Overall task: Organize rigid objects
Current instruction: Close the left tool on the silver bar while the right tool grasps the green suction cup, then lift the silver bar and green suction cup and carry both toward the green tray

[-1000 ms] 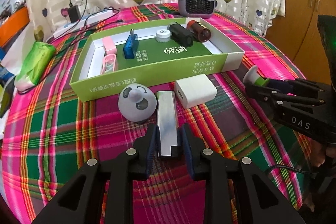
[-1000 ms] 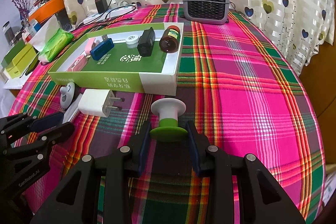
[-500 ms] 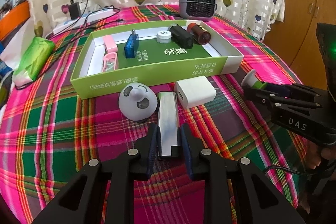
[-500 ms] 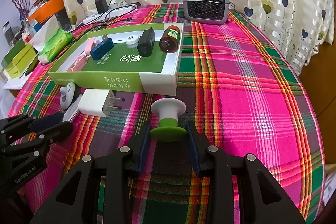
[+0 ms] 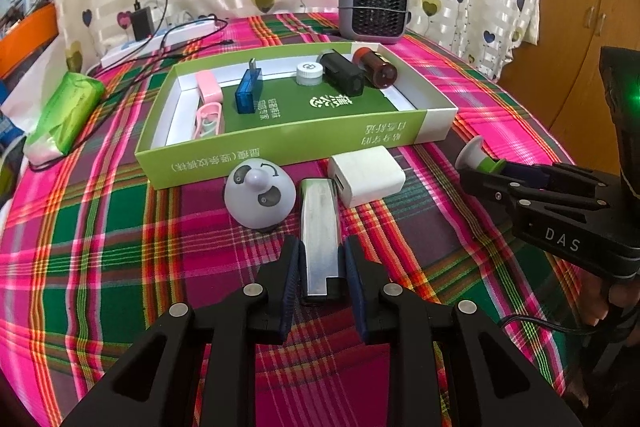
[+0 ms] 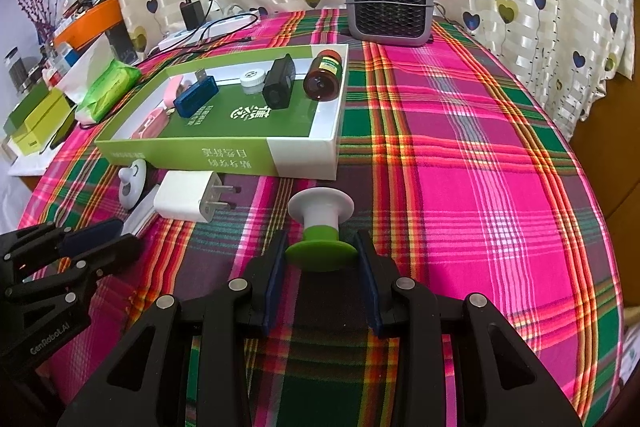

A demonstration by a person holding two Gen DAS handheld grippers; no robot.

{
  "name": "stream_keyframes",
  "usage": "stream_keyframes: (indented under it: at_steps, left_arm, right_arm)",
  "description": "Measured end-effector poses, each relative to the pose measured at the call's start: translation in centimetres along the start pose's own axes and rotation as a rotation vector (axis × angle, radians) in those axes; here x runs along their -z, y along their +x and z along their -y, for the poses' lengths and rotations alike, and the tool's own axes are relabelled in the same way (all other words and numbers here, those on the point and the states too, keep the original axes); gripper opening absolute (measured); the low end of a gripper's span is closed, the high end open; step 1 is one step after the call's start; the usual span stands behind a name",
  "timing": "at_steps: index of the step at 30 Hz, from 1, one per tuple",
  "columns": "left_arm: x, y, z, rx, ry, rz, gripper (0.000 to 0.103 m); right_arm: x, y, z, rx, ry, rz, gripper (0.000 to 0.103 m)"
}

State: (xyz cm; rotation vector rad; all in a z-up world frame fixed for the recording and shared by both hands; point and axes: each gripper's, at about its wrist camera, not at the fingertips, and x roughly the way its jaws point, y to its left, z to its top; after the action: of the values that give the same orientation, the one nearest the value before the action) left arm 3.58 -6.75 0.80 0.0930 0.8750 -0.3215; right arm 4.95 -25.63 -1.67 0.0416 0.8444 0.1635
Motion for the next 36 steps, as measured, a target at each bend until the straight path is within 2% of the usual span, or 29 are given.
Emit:
stream_keyframes:
  at_steps: [36]
  left_arm:
    - [-0.1, -1.4, 0.1, 0.024, -0.01, 0.04, 0.022]
  right_arm:
    - [0.4, -1.4, -0.7, -0.026, 0.011, 0.03, 0.035]
